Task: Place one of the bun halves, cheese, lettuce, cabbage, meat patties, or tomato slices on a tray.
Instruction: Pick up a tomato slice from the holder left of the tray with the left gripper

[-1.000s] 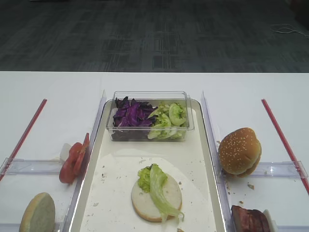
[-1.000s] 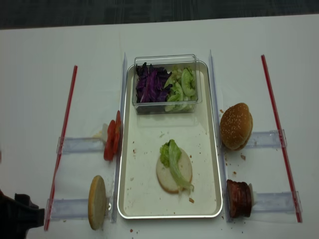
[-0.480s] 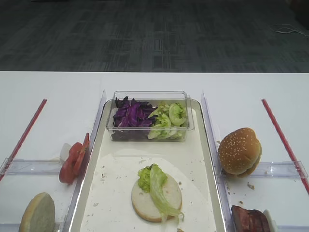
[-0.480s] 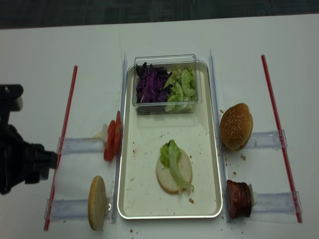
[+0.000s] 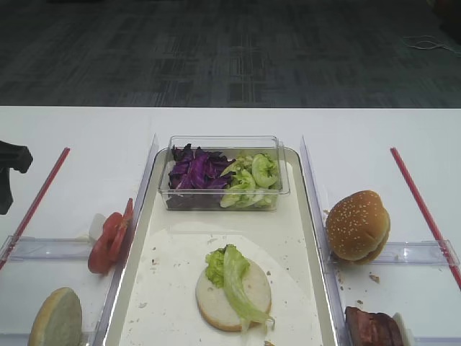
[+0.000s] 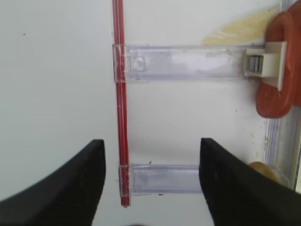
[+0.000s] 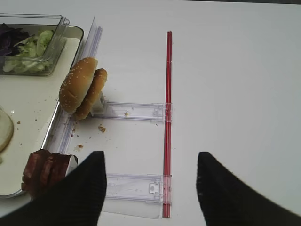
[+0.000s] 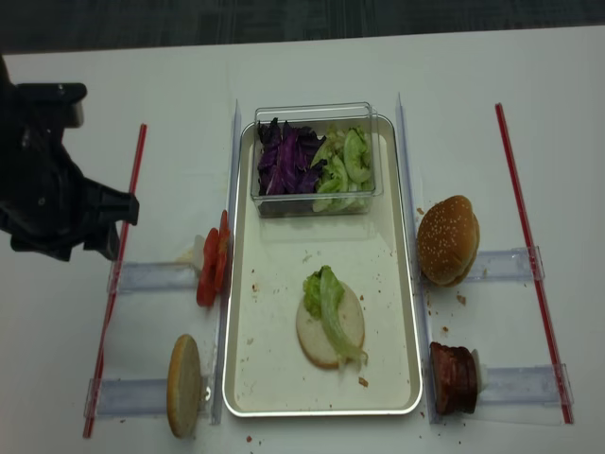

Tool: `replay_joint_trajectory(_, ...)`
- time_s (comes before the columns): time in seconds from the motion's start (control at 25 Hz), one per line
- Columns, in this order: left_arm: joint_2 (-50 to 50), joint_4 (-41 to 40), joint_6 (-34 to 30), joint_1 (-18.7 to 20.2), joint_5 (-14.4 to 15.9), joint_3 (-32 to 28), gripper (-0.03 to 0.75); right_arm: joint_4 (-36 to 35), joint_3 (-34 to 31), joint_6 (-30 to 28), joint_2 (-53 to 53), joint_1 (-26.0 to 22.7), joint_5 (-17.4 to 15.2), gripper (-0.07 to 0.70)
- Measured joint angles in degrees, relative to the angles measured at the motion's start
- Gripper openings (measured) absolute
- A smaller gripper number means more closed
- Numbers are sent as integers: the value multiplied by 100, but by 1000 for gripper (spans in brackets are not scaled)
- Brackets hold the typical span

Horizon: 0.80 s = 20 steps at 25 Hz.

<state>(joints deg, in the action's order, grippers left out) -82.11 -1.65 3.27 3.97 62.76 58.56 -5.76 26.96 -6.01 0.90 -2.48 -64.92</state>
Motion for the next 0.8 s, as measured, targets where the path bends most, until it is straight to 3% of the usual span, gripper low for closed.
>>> replay_joint_trajectory(0.52,-1347,253,-9,0,-32,1089,412,0,0,0,0,0,0,433)
replay_joint_trajectory(0.8,-1462,261,-9,0,-46,1198,412,0,0,0,0,0,0,433)
